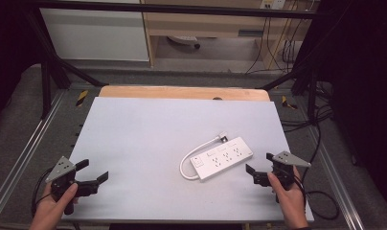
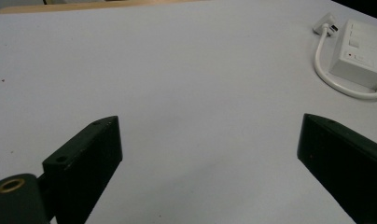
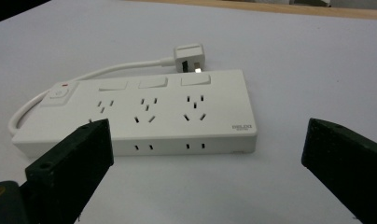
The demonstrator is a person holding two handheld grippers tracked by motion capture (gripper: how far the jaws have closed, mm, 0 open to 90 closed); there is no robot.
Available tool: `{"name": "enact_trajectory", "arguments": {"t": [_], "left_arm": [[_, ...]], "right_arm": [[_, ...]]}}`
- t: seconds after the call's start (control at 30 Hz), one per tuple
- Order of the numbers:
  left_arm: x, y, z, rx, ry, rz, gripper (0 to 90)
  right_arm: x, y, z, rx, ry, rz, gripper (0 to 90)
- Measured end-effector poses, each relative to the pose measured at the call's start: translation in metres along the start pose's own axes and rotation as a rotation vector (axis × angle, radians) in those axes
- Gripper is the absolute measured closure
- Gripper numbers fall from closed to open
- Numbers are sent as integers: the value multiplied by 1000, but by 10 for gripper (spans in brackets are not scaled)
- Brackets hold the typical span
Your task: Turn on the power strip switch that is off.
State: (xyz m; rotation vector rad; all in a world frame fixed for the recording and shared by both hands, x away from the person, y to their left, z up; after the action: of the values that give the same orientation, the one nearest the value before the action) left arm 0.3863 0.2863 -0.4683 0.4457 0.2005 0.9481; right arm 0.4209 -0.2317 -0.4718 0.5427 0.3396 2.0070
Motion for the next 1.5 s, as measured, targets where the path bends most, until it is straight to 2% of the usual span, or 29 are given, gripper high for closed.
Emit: {"name": "enact_trajectory", "arguments": {"t": [0.17,0.37,0.67,1.0,1.23,1.5], "left_arm": [[1,1,1,-8,-1,-7,68],[3,1,0,-12,13,-7,69],[2,1,-1,-6,14,0,68],[1,0,-1,-1,-1,0,69],[2,1,-1,-1,5,0,70],[1,0,-2,1,3,-3,70]], "right_arm": [[3,3,11,-30,-17,0,25],[8,0,16,-28,-4,-1,24],[17,0,23,-39,15,26,21],[22,3,31,-56,26,35,21],[27,4,40,-67,24,44,22],[36,3,48,-70,42,53,24]]}}
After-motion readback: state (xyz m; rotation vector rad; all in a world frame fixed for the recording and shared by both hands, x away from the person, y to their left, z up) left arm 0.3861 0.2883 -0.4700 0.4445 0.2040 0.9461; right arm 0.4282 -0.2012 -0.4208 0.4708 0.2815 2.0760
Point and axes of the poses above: each handheld gripper's, and its own axes: y roughly backward along the jaws, z roughly out of its top, x roughly to its left, the point moved 10 cm from there along -y, roughly forward along the jaws, and after that the axes turned 8 degrees about -y, right-handed, at the moved point
